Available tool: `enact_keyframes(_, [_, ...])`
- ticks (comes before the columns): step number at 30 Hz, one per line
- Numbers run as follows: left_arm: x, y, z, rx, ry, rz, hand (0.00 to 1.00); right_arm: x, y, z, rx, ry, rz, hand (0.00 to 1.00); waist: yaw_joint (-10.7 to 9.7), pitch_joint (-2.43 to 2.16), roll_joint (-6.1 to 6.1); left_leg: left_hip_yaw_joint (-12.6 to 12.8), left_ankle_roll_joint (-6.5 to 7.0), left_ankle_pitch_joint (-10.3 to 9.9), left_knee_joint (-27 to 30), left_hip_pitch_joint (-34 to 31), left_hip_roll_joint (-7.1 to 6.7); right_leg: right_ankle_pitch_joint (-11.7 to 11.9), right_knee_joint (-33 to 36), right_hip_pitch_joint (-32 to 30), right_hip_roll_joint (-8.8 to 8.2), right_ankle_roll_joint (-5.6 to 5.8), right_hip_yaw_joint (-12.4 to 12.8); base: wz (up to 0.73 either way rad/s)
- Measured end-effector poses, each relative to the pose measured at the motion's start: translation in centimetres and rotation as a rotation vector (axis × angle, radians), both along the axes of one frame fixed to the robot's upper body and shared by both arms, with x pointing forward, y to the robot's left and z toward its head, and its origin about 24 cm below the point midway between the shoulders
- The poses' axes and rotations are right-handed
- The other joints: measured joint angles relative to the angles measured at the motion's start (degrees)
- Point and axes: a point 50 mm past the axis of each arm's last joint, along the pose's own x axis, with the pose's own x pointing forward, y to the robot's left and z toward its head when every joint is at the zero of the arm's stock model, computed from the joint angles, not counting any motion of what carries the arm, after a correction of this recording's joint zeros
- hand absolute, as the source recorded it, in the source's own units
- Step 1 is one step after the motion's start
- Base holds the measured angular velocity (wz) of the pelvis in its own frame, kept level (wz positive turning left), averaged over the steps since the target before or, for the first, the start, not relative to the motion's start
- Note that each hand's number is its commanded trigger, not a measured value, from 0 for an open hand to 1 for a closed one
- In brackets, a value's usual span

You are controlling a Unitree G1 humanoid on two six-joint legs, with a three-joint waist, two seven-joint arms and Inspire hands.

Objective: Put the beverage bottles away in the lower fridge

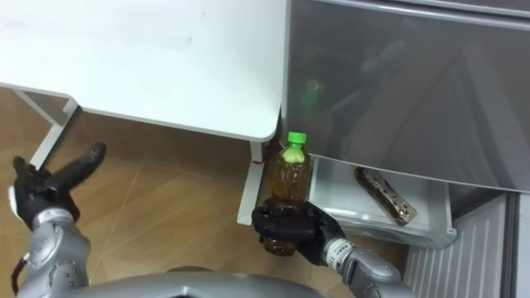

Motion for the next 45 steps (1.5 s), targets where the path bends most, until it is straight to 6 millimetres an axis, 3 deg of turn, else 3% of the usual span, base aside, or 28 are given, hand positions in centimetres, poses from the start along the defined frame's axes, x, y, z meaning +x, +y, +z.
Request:
enact_keyframes(7, [-3.6,-1.0,-3.6,-0.092,0.200,-0.035,0.00,-0.1,-0.1,-0.2,-0.013,0.033,-0.014,1.00,0.0,-0.10,1.22,-0.1,0.04,-0.1,-0.1,-0.1,-0.02,0.0,0.1,0.0,-0.05,0.00,-0.3,0.02])
enact_keyframes(10, [-5.3,-1.4,-4.9,-0.120,0.304,-0.050,0.00,-0.3,-0.3,-0.3,-0.026,0.056,-0.014,1.00,0.0,-0.07,1.14,-0.1,0.02,-0.1,0.0,-0.3,-0.01,0.0,0.0,-0.1,-0.03,0.02,-0.2,0.00])
enact_keyframes(16, [-8.5,-2.0,-6.7,-0.130,0.494,-0.148,0.00,-0.3,-0.5,-0.4,-0.042,0.069,-0.005,1.00,-0.1,-0.41,-0.01,0.6,0.01,0.0,0.3,-1.1,-0.17,-0.4,-0.1,-0.7,-0.21,0.18,-0.1,-0.01])
enact_keyframes(23, [-12.1,-3.0,-8.2,-0.190,0.673,-0.271,0.00,-0.3,-0.3,-0.6,-0.035,0.082,-0.012,1.00,-2.0,-0.08,-1.52,0.6,0.00,0.0,0.0,-1.0,-0.07,-0.4,0.0,-0.8,-0.11,0.16,-0.3,0.01])
enact_keyframes(27, [-11.8,-3.7,-8.4,-0.147,0.715,-0.422,0.00,-0.6,-0.3,-1.0,-0.040,0.109,-0.015,1.00,-2.4,-0.04,-1.65,0.3,-0.02,-0.1,-0.1,-1.3,-0.10,-0.4,0.1,-1.0,-0.03,0.15,0.1,0.03])
enact_keyframes(32, [-9.6,-3.8,-8.3,-0.003,0.759,-0.689,0.00,-0.2,-0.1,-1.2,-0.041,0.113,-0.016,1.00,-5.2,0.14,-1.30,0.1,-0.03,-0.1,0.7,-3.1,-0.43,-0.4,0.1,-2.1,-0.09,0.07,-0.6,0.07])
enact_keyframes(36, [-8.4,-4.0,-8.2,0.045,0.752,-0.763,0.00,0.0,-0.4,-1.6,-0.035,0.152,-0.080,1.00,-6.3,0.13,-1.12,0.3,-0.03,-0.1,0.4,-3.0,-0.43,-0.4,0.1,-2.2,-0.05,0.07,0.1,-0.03])
enact_keyframes(45, [-8.1,-3.7,-8.1,0.083,0.761,-0.796,0.00,-0.6,-1.9,-3.1,-0.121,0.265,-0.234,1.00,-8.0,-0.14,-1.94,1.4,-0.01,-0.1,-0.2,-3.0,-0.42,-0.4,0.2,-2.9,-0.11,0.08,0.7,-0.05])
